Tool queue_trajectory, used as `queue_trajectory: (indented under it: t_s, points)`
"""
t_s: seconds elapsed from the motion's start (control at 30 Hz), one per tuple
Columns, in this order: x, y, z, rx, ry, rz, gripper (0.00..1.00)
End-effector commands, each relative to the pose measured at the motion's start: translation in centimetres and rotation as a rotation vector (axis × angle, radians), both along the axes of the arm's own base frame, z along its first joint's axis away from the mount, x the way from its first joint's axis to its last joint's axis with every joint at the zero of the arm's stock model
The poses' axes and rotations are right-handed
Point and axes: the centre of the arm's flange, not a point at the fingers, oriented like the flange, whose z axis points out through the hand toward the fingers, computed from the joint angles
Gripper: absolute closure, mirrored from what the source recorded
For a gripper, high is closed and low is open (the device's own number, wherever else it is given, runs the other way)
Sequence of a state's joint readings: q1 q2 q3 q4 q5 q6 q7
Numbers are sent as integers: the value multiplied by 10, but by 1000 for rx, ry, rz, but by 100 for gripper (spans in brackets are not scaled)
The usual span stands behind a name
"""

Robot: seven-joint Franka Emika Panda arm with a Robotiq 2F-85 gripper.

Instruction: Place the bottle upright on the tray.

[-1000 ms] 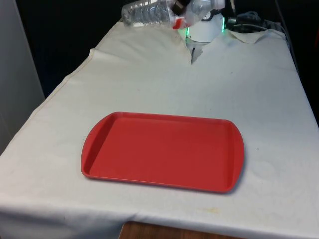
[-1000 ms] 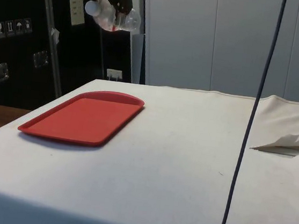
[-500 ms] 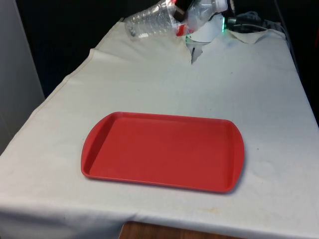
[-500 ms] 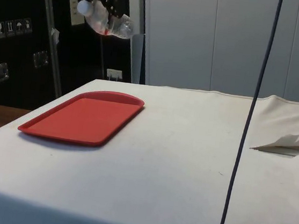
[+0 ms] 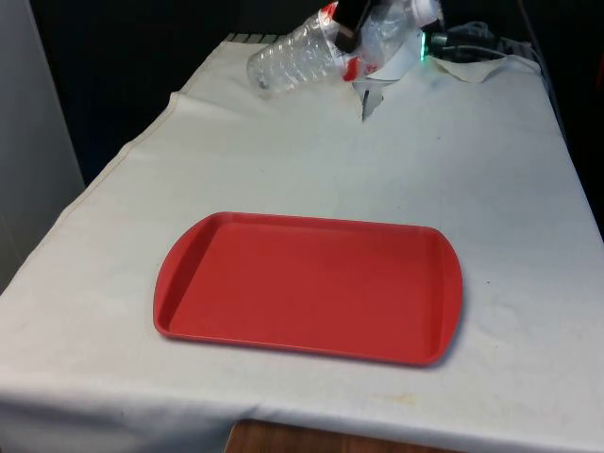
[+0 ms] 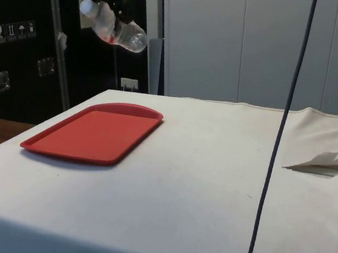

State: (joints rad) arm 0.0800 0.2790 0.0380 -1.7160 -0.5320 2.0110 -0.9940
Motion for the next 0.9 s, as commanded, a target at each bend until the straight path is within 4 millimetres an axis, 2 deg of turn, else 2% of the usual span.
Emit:
queue_trajectory:
  t_s: [0.0, 0.87]
  points:
    - [2, -1, 0, 21, -10, -3, 100]
    - [15, -6, -5, 206, -87, -65, 100]
